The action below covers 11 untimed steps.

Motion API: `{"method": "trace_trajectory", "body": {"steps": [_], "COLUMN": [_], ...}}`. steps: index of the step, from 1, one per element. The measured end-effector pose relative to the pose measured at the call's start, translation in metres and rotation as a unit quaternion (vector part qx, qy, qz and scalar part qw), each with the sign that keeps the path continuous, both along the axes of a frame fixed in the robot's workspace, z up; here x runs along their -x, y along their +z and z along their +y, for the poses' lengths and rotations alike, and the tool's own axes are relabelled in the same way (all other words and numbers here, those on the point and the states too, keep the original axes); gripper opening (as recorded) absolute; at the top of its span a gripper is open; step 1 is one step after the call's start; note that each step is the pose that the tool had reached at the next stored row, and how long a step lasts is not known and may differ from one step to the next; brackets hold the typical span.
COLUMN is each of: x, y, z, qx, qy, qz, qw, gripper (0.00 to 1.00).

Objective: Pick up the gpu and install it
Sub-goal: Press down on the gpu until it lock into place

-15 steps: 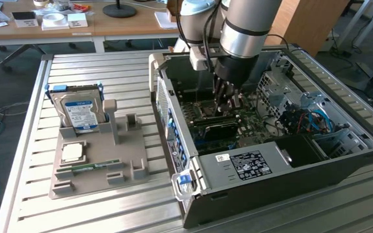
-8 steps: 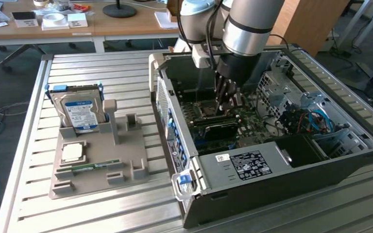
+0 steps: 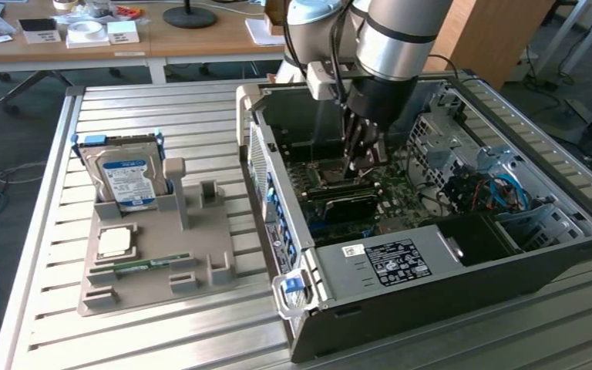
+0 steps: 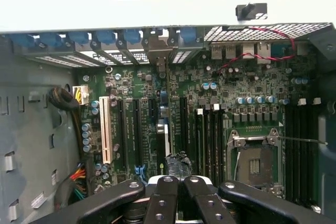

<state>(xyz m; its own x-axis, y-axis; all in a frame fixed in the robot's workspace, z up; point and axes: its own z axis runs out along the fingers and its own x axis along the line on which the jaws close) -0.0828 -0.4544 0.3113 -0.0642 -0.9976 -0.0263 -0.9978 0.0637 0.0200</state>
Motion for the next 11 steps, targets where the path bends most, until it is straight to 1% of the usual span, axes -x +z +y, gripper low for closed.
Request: {"method": "trace_trajectory", "body": {"steps": [4,11], "x": [-0.0005,-0.0006], "y": [0.0049,0.0050], "z": [0.0000,0.0000], "qx": [0.0000,0.0000], "qy": [0.000,0.000], "qz": [0.0016,0.0018], "qw": [1.0000,1.0000], "gripper": [0.11,0.11]}}
